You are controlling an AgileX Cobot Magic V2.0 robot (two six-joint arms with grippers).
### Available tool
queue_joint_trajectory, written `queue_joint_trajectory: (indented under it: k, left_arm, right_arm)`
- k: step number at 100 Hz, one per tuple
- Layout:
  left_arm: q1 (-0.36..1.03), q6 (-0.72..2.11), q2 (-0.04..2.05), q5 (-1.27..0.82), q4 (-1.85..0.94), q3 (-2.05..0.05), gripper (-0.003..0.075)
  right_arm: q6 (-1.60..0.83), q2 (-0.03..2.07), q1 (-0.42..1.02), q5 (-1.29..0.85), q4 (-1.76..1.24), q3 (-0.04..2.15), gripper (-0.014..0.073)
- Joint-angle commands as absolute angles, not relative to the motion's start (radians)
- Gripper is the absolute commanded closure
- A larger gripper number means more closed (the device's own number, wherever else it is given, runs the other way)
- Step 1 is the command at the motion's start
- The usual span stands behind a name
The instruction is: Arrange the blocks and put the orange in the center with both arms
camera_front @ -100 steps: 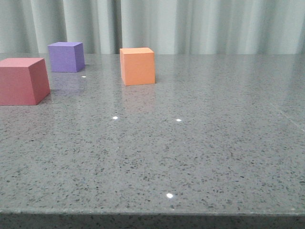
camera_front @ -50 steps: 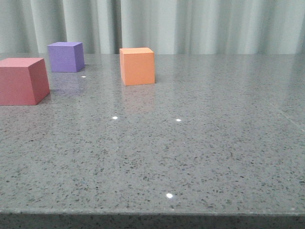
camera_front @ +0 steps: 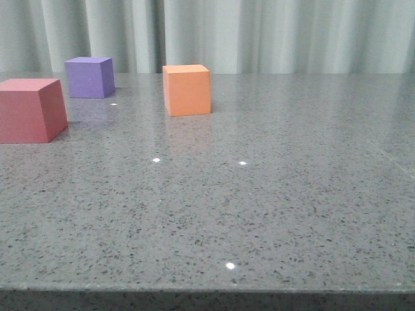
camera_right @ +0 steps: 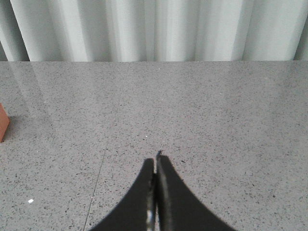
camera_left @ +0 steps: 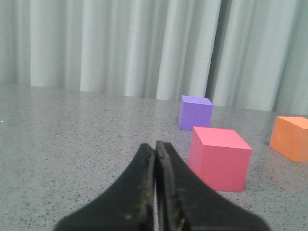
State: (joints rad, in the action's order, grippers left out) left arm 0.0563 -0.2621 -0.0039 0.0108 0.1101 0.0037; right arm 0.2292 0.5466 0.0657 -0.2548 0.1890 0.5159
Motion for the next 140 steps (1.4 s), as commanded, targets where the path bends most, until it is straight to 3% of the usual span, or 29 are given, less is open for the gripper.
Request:
queue_joint_trajectory:
  k: [1, 24, 70, 114, 121, 128, 140]
  left_arm:
    - [0.052, -0.262, -0.037, 0.087, 0.103, -0.020, 0.0741]
    - [0.052, -0.262, 0.075, -0.135, 0.103, -0.317, 0.0741]
    - [0.052, -0.262, 0.659, -0.786, 0.101, -1.013, 0.0741]
    - [0.052, -0.262, 0.837, -0.854, 0.125, -1.090, 0.0724]
    - [0.052, -0.262, 0.851, -0.855, 0.125, -1.090, 0.0652]
    - [0.052, -0.262, 0.860, -0.855, 0.128, -1.090, 0.0519]
    - [0.052, -0.262, 0.873, -0.854, 0.128, -1.090, 0.0160]
  right_arm:
    - [0.220, 0.546, 0.060, -0.169, 0.202, 0.540, 0.0662]
    - [0.220, 0.546, 0.060, -0.169, 0.202, 0.540, 0.0662]
    - [0.220, 0.546, 0.060, -0.169, 0.202, 0.540, 0.0662]
    - [0.220, 0.546, 0.060, -0.168, 0.202, 0.540, 0.0662]
    - [0.220, 0.546, 0.060, -0.168, 0.202, 0.540, 0.0662]
    - [0.220, 0.546, 0.060, -0.168, 0.202, 0.540, 0.0662]
    - [0.220, 0.546, 0.060, -0.168, 0.202, 0.540, 0.0662]
